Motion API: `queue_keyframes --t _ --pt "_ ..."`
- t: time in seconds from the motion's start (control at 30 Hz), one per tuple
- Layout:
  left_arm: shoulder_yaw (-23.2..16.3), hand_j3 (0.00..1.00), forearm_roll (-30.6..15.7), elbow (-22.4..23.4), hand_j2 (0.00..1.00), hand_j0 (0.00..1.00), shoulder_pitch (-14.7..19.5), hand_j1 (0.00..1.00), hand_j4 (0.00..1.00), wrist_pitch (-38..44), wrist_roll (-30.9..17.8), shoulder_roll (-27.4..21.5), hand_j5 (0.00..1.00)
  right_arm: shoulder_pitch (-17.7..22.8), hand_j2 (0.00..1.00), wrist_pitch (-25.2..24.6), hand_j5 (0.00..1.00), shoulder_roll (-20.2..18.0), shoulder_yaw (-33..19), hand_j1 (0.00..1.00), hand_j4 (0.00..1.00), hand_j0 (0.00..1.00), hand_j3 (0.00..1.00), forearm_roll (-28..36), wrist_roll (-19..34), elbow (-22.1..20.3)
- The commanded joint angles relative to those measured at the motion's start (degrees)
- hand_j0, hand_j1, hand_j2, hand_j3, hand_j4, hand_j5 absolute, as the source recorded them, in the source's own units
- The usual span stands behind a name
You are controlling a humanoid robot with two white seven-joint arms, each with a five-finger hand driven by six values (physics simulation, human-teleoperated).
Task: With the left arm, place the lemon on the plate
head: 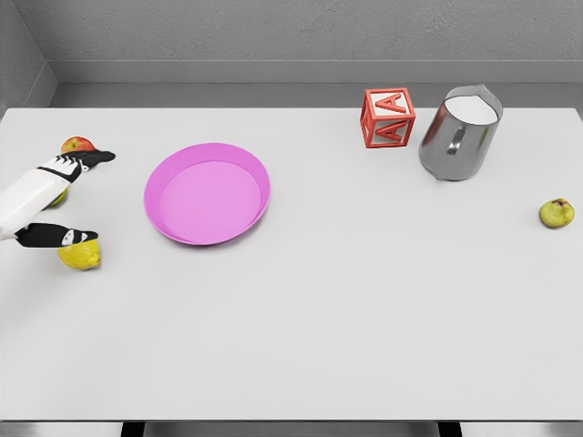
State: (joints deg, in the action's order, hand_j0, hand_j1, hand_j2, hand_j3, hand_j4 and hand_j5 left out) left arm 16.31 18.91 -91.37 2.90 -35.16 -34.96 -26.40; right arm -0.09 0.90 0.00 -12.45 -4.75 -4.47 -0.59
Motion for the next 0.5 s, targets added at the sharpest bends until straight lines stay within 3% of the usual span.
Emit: queue_keyframes --t 0.0,0.3,0.4,0.47 --pt "0.21 1.0 -0.45 -0.21 1.0 1.0 0.0 1.0 1.0 0.16 -0.04 0.21 1.0 0.0 1.0 -0.02 1.0 0.0 -0.3 1.0 1.0 1.0 1.0 0.0 0.08 0.06" --pt "2.23 1.0 -0.45 -0.21 1.0 1.0 -0.26 1.0 1.0 0.16 -0.04 -0.14 1.0 0.0 1.0 -0.02 1.0 0.0 0.05 1.0 1.0 1.0 1.0 0.0 0.08 0.06" --pt "1.44 1.0 -3.0 -0.3 1.0 1.0 -1.76 1.0 1.0 0.16 -0.04 -11.2 1.0 0.0 1.0 -0.02 1.0 0.0 0.05 1.0 1.0 1.0 1.0 0.0 0.08 0.06" --pt "-0.32 1.0 -3.18 -0.04 1.0 1.0 -2.11 1.0 1.0 0.16 -0.04 -14.46 1.0 0.0 1.0 -0.02 1.0 0.0 0.05 1.0 1.0 1.0 1.0 0.0 -0.01 0.06"
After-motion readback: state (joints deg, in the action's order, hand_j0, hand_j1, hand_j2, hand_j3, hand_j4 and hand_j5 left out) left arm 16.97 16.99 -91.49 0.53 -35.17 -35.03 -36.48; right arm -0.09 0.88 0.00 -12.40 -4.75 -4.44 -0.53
